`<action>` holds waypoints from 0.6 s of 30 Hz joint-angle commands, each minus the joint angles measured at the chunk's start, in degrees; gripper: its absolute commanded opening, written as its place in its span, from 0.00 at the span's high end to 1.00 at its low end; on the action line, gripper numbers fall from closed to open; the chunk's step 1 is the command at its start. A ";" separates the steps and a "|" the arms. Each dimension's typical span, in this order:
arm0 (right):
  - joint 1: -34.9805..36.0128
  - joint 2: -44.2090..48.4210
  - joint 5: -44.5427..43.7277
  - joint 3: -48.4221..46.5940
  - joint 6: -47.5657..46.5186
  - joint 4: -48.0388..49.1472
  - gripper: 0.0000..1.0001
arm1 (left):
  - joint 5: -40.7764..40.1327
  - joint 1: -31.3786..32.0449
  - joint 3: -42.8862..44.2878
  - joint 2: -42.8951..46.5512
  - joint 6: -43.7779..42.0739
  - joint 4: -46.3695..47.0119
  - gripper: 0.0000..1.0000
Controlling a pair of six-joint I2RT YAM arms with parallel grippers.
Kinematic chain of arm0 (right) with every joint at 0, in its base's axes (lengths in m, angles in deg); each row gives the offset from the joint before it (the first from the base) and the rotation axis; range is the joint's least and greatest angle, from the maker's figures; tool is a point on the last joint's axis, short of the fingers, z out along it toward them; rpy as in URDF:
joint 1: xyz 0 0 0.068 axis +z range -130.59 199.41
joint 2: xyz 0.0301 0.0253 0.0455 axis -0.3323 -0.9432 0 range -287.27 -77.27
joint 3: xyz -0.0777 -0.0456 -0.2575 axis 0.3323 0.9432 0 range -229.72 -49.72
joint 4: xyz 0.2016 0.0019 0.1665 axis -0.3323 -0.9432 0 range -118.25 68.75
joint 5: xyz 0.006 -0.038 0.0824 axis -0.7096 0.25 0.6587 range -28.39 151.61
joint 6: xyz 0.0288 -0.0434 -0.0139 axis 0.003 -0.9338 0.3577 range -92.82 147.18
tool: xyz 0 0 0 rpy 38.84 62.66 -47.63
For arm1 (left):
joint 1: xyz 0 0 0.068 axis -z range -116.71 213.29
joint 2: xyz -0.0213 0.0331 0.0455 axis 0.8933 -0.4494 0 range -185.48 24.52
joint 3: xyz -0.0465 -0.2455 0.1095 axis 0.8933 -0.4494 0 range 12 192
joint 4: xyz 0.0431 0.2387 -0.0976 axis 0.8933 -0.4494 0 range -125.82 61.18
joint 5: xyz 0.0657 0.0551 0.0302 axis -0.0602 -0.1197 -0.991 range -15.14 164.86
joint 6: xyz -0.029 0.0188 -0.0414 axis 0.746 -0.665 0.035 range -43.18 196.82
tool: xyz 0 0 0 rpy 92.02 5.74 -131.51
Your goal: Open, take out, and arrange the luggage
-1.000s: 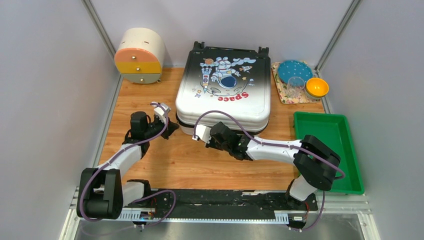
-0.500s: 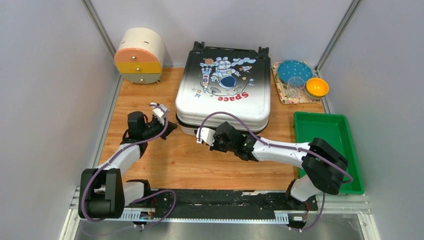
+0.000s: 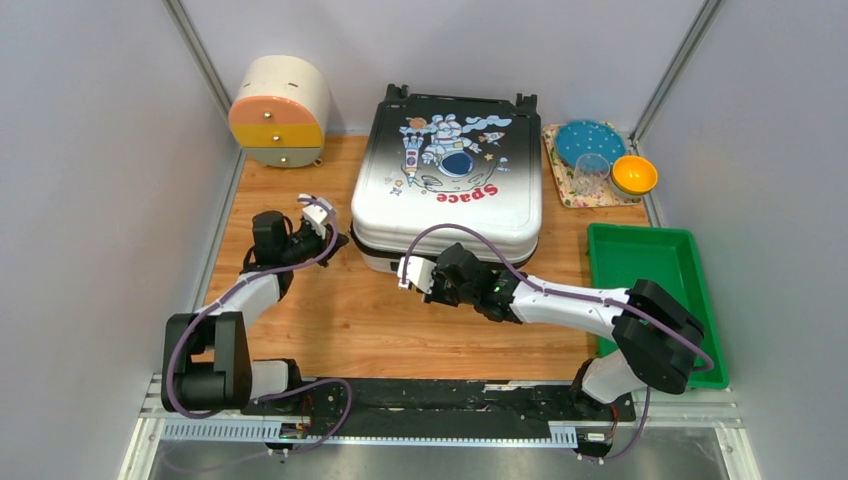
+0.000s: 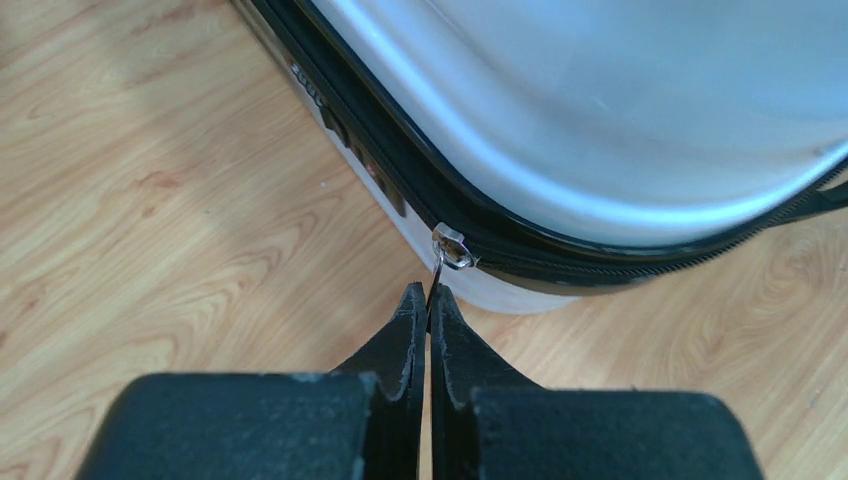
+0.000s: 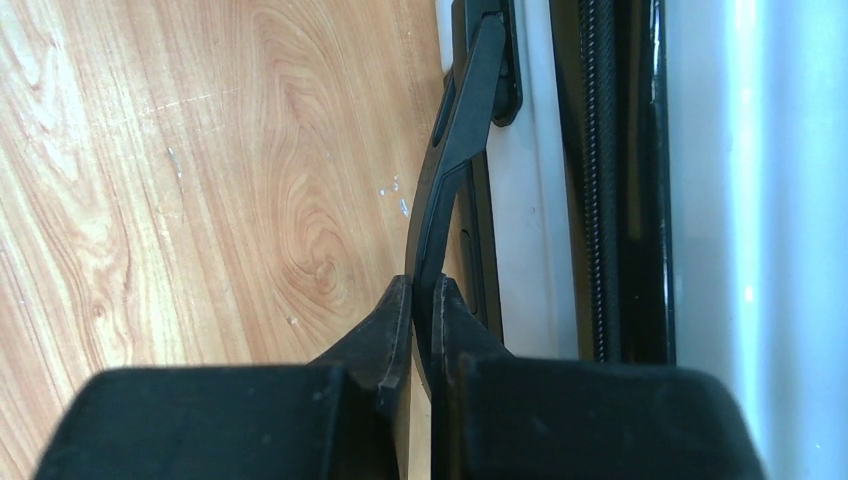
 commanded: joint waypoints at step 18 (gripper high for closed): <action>0.38 9.17 8.66 10.35 -5.52 -30.51 1.00 | 4.32 -1.26 20.11 -21.50 -3.58 11.85 1.00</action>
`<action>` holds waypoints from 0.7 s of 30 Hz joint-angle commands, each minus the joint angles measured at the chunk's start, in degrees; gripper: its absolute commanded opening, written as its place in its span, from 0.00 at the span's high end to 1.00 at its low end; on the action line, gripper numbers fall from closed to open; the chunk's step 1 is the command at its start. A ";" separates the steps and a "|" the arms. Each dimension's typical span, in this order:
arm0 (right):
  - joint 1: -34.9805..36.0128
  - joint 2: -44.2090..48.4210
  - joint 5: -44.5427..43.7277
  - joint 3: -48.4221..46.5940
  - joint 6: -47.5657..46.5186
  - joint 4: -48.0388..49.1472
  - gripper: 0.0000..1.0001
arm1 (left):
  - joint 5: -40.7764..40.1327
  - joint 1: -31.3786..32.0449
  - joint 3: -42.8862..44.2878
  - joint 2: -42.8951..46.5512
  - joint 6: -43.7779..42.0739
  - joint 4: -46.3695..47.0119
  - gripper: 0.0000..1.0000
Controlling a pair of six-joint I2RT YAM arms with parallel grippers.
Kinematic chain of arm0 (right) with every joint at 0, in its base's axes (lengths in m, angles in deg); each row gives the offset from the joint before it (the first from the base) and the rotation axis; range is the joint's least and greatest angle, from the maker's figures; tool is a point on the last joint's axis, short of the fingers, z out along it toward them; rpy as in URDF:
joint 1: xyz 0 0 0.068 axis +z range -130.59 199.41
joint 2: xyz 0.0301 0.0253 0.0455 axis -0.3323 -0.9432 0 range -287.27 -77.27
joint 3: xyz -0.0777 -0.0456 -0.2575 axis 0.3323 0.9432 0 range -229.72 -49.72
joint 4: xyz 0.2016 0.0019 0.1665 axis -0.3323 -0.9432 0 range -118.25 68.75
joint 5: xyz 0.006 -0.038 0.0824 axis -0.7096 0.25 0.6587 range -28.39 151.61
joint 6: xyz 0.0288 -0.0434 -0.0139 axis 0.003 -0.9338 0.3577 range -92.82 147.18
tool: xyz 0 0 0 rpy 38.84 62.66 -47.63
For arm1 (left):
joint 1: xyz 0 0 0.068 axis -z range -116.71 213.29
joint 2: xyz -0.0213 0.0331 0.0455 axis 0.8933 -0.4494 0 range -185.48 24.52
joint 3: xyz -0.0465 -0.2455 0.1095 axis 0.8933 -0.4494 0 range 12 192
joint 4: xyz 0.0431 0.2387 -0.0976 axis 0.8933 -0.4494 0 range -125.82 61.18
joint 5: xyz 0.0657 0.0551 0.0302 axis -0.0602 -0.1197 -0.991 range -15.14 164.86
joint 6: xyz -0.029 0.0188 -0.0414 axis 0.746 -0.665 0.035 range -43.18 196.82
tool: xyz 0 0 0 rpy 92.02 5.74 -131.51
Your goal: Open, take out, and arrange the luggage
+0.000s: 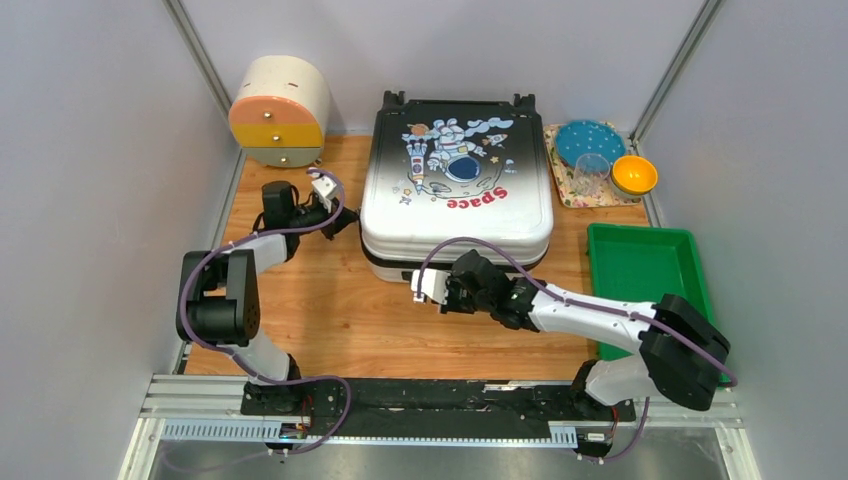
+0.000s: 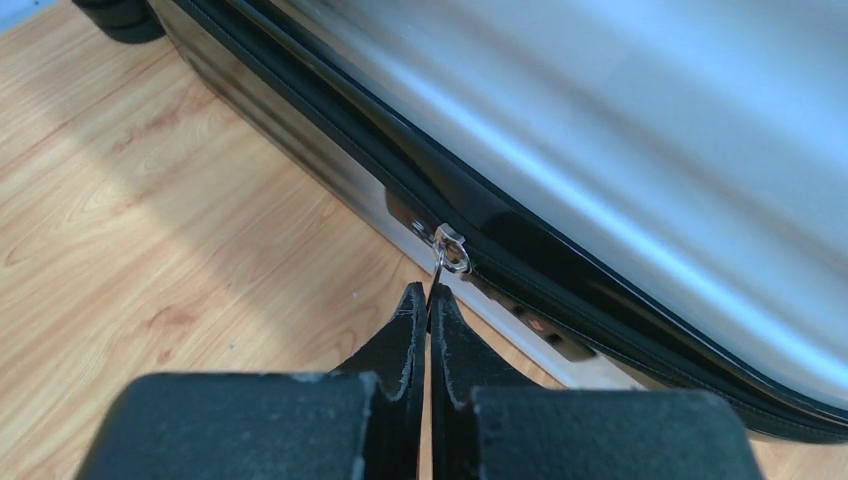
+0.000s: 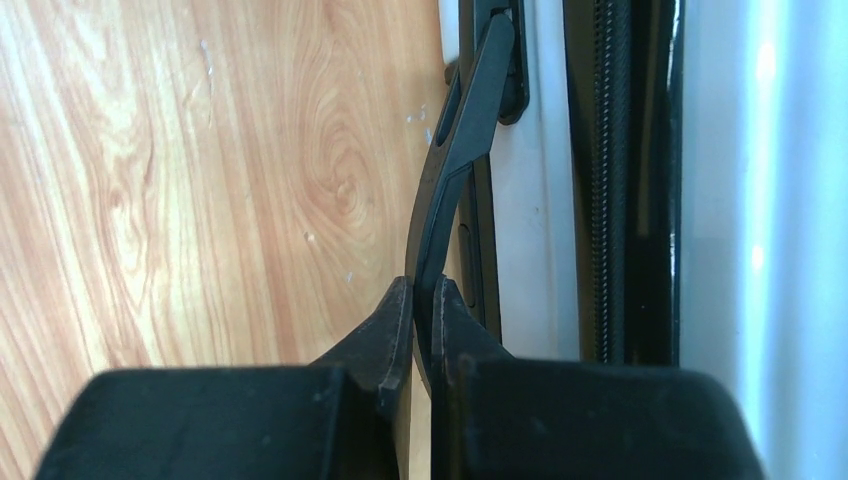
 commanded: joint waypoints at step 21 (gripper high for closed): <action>1.91 14.82 14.34 11.32 -14.75 -40.57 1.00 | -9.60 2.00 21.10 -16.05 1.19 10.55 1.00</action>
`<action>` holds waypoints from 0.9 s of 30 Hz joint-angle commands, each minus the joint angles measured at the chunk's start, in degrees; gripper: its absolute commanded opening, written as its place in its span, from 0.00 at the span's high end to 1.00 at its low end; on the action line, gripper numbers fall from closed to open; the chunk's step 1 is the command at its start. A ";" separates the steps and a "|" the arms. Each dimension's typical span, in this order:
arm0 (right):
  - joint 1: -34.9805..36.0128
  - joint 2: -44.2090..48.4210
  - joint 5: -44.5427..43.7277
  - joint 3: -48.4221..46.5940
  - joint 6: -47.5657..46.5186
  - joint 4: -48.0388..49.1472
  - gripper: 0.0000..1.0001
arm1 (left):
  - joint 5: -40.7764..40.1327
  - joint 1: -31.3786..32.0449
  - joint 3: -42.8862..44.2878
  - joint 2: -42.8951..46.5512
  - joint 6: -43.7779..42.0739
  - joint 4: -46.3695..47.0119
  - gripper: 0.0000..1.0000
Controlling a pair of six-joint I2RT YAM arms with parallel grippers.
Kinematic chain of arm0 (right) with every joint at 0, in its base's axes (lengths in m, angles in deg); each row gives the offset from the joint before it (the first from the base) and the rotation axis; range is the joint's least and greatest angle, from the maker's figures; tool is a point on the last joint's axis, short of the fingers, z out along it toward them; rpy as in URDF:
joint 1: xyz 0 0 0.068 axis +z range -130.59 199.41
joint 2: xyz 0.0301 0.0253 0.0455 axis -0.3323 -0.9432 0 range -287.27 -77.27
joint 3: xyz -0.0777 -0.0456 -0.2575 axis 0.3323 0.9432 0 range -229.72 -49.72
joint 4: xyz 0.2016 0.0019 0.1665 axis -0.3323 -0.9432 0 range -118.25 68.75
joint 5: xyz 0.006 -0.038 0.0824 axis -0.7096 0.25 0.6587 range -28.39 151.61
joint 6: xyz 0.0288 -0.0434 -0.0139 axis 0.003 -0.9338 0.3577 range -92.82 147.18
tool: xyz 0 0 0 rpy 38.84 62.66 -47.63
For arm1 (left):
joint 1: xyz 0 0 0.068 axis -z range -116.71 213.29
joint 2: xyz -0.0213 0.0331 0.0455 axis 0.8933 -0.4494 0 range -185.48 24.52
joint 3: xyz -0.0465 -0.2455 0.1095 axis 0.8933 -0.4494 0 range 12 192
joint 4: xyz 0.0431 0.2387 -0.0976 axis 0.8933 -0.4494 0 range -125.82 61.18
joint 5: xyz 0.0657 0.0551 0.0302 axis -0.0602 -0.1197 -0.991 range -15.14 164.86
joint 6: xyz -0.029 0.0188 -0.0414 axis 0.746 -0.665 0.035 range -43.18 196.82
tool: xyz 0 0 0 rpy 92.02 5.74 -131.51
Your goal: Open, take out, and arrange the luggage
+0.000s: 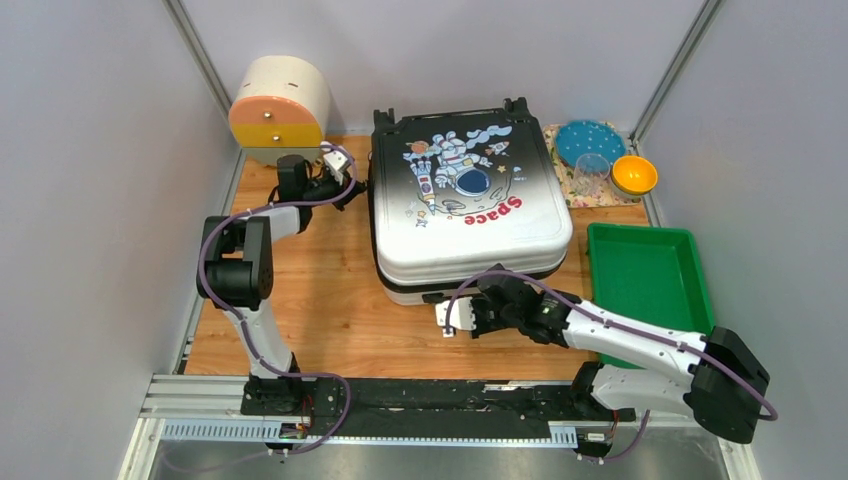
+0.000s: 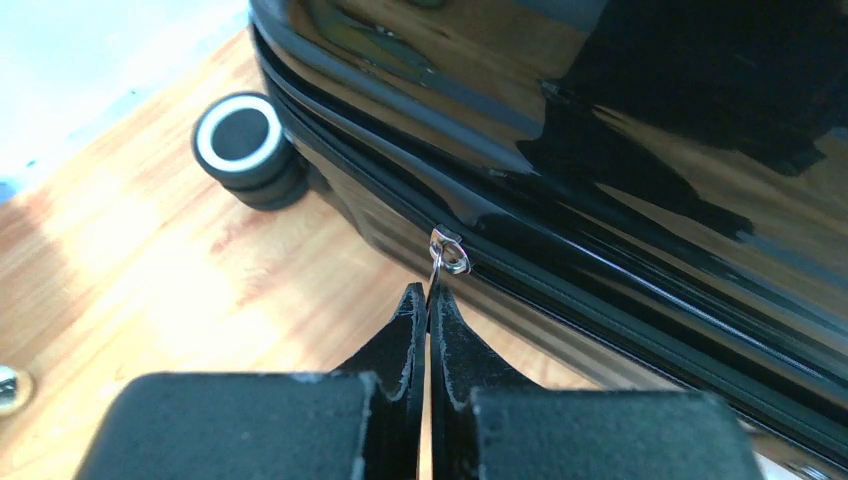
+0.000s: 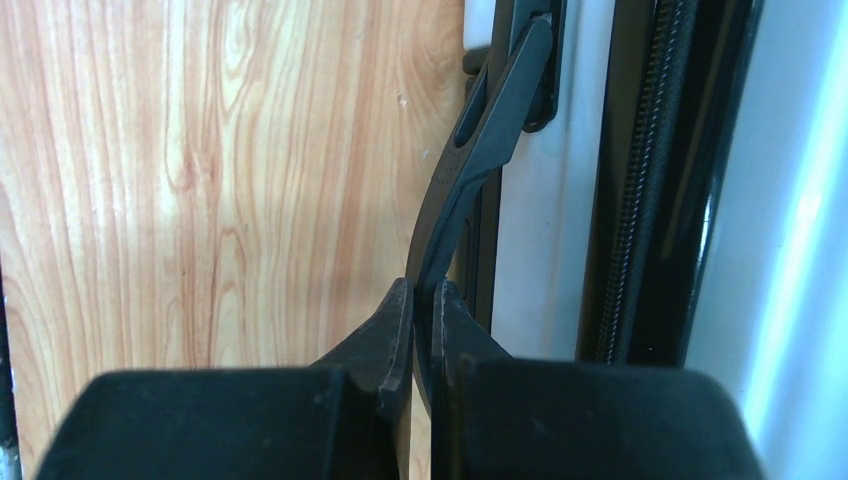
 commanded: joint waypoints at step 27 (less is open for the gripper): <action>2.42 11.45 9.38 -6.59 10.51 -20.66 0.32 | -4.10 -3.94 8.30 12.03 -3.37 -28.71 0.34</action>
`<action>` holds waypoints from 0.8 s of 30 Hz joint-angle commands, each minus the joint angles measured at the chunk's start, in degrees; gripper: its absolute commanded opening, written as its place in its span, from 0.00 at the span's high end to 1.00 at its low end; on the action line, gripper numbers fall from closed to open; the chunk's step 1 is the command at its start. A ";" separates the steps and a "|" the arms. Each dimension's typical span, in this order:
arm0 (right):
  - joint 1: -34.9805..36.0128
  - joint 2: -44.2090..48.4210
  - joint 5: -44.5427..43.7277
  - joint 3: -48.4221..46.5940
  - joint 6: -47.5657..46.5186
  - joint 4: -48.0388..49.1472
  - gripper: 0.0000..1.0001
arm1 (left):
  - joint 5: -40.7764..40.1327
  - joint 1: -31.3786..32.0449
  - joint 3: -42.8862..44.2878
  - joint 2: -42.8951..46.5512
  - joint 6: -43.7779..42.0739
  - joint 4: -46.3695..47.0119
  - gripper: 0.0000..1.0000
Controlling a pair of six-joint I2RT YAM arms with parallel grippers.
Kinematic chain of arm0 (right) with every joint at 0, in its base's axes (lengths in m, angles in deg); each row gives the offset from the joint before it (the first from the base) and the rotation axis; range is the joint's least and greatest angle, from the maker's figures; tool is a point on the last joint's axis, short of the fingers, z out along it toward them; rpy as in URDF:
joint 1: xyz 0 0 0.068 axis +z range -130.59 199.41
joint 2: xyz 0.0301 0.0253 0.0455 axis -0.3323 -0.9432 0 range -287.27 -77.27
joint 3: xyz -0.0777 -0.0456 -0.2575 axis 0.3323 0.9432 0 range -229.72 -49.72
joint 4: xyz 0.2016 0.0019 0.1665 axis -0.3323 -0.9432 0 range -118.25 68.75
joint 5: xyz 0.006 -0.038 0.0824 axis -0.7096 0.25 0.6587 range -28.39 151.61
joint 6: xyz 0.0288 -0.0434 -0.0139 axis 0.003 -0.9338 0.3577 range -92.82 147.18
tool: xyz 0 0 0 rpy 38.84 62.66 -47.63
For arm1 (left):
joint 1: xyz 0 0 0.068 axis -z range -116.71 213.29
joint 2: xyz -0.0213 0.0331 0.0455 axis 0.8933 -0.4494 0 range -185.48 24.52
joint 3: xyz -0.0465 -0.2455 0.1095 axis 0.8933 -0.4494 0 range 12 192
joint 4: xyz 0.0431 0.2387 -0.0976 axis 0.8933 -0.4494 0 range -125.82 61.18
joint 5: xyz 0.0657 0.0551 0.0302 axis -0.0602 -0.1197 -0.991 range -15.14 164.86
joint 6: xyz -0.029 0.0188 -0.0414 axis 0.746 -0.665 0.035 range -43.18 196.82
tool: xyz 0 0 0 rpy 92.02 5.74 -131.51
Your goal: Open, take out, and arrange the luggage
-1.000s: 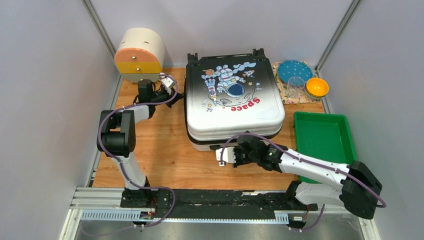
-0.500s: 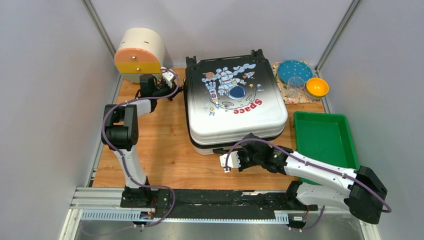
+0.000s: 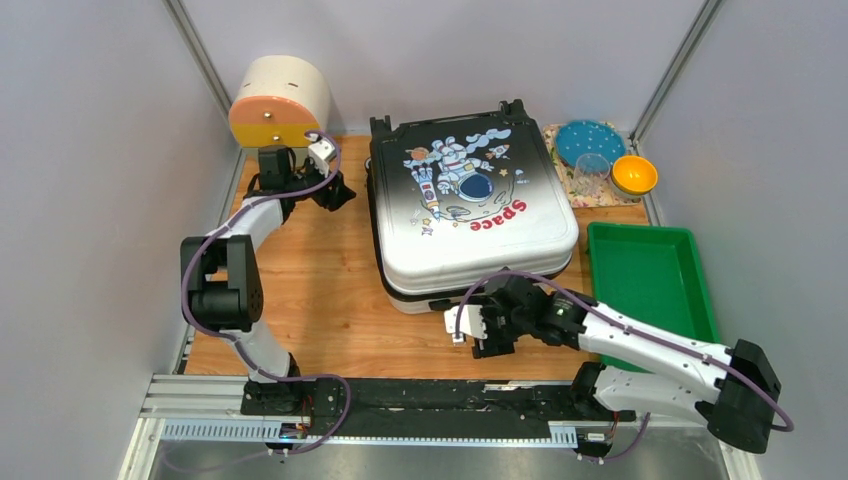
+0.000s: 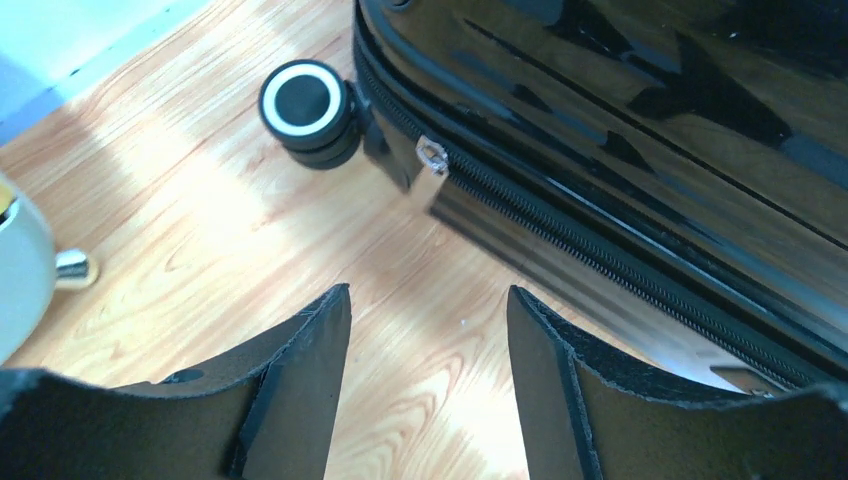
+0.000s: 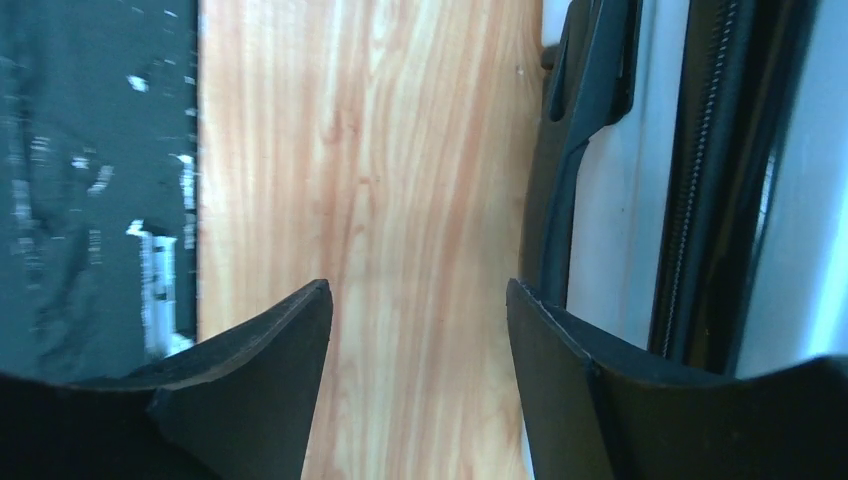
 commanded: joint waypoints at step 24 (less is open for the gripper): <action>-32.13 10.31 -4.29 -22.97 52.94 -10.63 0.33 | -24.58 10.92 55.20 -27.63 22.23 1.88 0.33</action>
